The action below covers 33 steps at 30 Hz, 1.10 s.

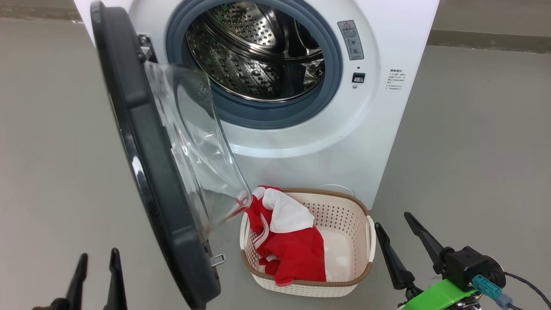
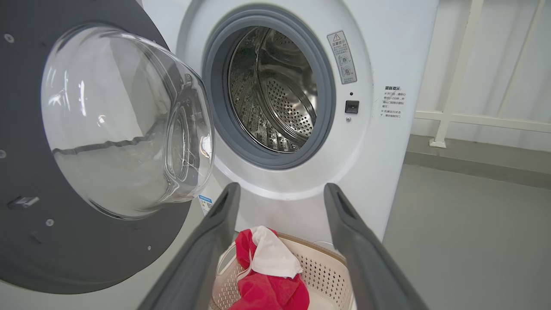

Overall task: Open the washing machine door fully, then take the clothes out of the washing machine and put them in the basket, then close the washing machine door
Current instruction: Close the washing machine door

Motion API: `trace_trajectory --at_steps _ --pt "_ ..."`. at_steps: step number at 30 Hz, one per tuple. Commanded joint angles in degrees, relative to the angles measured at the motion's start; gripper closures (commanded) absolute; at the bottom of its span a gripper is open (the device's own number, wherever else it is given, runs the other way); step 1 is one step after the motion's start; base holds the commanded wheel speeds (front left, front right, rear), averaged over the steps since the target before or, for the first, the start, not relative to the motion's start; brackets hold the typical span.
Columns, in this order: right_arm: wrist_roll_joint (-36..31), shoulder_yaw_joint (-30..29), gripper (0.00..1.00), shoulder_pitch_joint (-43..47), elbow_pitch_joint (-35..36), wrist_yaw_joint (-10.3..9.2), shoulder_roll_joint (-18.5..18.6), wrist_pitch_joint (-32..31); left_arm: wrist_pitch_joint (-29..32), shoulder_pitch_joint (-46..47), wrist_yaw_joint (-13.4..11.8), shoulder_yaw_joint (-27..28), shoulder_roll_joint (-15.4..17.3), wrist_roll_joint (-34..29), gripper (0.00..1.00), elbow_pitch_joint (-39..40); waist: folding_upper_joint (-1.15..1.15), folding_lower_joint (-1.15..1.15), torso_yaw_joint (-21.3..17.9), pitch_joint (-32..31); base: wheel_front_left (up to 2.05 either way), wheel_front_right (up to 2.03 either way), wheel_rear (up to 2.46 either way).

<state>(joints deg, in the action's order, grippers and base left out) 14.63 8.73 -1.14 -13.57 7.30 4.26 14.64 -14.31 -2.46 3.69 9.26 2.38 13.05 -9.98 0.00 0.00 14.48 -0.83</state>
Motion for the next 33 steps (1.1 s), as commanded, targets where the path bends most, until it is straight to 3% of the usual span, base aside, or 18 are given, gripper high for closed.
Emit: trace_trajectory --at_steps 1,8,14,19,22,24,29,33 --pt "0.7 1.5 0.00 -1.2 1.1 0.19 0.3 0.4 -0.7 1.3 0.7 1.5 0.5 -0.8 1.00 0.6 0.00 0.00 0.1 -0.1 0.00 0.00 0.00" --pt "0.9 1.6 0.00 -0.9 0.9 0.19 0.4 0.4 -0.6 4.0 1.8 0.8 0.5 3.6 1.00 -0.5 0.00 0.00 0.7 -0.5 0.00 0.00 0.00" --pt "0.9 1.6 0.00 -0.7 0.8 0.19 0.3 0.4 5.4 9.2 2.6 2.3 1.0 11.3 1.00 2.2 0.00 0.00 1.2 -0.7 0.00 0.00 0.00" --pt "1.0 1.8 0.00 -0.8 0.7 0.19 0.4 0.4 14.7 14.3 2.5 5.5 0.6 30.3 1.00 4.9 0.00 0.00 1.1 -0.9 0.00 0.00 0.00" --pt "1.0 2.0 0.00 -0.9 0.7 0.19 0.3 0.4 21.8 16.8 -0.6 6.5 0.5 46.3 1.00 6.5 0.00 0.00 0.8 -1.0 0.00 0.00 0.00" --pt "1.0 2.0 0.00 -0.8 0.7 0.19 0.2 0.4 26.4 17.4 -3.0 6.3 0.5 53.7 1.00 8.6 0.00 0.00 0.6 -1.0 0.00 0.00 0.00" --pt "0.6 2.0 0.00 -0.6 0.8 0.19 0.5 0.4 34.6 17.5 -9.6 6.8 0.5 67.6 1.00 14.4 0.00 0.00 0.2 -0.8 0.00 0.00 0.00" --pt "0.4 1.8 0.00 -0.5 0.9 0.19 0.6 0.4 38.3 16.3 -14.5 5.9 0.5 74.1 1.00 18.6 0.00 0.00 0.1 -0.6 0.00 0.00 0.00"
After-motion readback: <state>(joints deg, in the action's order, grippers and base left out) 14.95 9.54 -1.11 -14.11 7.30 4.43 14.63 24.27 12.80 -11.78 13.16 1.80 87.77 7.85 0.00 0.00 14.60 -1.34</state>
